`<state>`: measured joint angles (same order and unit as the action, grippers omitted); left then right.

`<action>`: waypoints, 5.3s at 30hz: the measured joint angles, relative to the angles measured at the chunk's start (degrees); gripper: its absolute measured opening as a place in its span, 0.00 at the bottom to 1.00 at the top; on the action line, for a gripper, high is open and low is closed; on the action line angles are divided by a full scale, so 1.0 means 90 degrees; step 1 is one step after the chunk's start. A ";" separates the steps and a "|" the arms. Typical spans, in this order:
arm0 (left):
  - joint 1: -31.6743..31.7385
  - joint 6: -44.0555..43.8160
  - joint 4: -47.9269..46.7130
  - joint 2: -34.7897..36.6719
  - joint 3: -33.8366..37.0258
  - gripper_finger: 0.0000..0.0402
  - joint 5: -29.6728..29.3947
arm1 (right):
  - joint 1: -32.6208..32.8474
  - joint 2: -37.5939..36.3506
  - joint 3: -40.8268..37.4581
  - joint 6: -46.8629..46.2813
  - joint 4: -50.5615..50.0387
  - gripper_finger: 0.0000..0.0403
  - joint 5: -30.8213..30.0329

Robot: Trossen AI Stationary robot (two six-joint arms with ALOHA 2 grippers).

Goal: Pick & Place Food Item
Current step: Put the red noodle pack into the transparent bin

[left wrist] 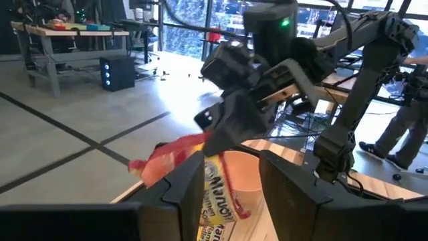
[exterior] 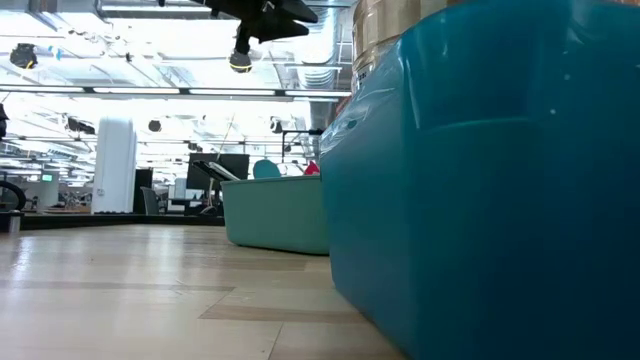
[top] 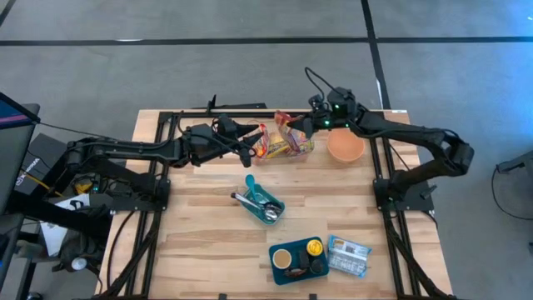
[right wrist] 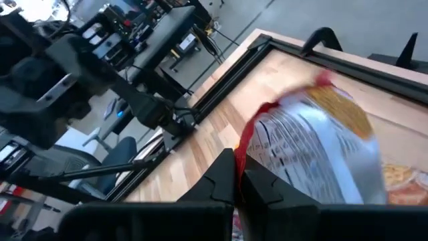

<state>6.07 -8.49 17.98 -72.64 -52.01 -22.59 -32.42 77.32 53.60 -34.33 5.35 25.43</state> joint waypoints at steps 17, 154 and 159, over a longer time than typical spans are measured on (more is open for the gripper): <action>0.0000 0.0002 0.0010 -0.0005 0.0000 0.32 -0.0001 | 0.0005 0.1446 0.1110 -0.0149 -0.0275 0.00 -0.0375; 0.0001 0.0006 0.0005 -0.0007 0.0002 0.30 -0.0004 | 0.0700 0.1943 0.2451 -0.0136 -0.6061 0.00 -0.3713; 0.0001 0.0007 0.0005 -0.0007 0.0002 0.30 -0.0003 | 0.0695 0.1943 0.2451 -0.0015 -0.6146 0.06 -0.3716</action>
<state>6.07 -8.43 18.02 -72.70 -51.99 -22.62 -26.17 94.80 75.66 -34.46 -49.96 -8.01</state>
